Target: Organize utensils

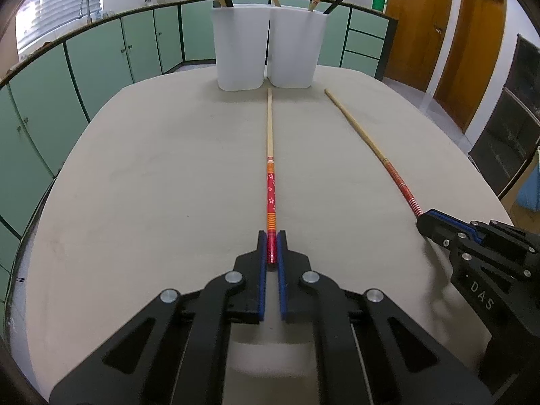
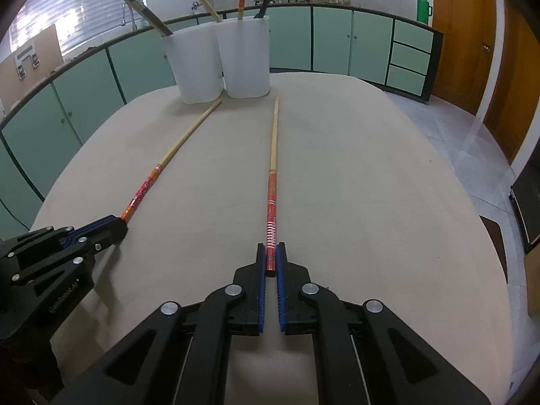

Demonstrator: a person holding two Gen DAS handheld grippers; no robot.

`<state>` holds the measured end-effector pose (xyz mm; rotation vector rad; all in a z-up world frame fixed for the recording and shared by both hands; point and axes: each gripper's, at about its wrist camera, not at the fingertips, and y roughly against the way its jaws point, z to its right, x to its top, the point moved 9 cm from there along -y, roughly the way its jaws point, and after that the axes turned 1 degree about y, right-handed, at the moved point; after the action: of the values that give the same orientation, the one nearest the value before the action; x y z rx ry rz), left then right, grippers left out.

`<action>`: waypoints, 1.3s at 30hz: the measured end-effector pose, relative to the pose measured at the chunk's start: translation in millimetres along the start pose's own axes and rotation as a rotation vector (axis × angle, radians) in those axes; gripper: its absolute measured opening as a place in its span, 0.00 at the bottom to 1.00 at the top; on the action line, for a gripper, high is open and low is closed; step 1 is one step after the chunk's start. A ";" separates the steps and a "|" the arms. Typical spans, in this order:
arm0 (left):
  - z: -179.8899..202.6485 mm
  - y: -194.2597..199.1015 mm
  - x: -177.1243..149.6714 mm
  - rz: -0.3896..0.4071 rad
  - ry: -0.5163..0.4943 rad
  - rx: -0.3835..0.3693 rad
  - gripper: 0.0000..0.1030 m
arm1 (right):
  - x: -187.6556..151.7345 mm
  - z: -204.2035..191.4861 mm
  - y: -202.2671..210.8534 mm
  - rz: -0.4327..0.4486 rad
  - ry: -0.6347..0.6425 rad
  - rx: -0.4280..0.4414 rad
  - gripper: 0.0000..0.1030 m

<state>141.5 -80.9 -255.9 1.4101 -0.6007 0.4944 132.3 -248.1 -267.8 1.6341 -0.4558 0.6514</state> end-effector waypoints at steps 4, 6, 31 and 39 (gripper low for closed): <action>0.7 10.0 2.0 0.025 -0.008 -0.001 0.05 | 2.6 1.7 7.1 0.020 -0.006 0.009 0.05; 0.7 16.1 3.5 0.036 -0.013 -0.005 0.05 | 6.1 2.1 11.8 0.031 -0.007 0.012 0.05; -6.1 35.7 14.7 0.047 -0.016 -0.031 0.05 | 30.5 2.9 42.4 0.085 0.009 0.013 0.05; -9.2 63.6 33.6 0.132 -0.016 -0.035 0.05 | 35.9 4.6 49.3 0.110 -0.006 0.025 0.05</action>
<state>126.7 -66.3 -186.5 1.3475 -0.7155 0.5753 129.5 -258.4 -207.6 1.6441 -0.5467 0.7364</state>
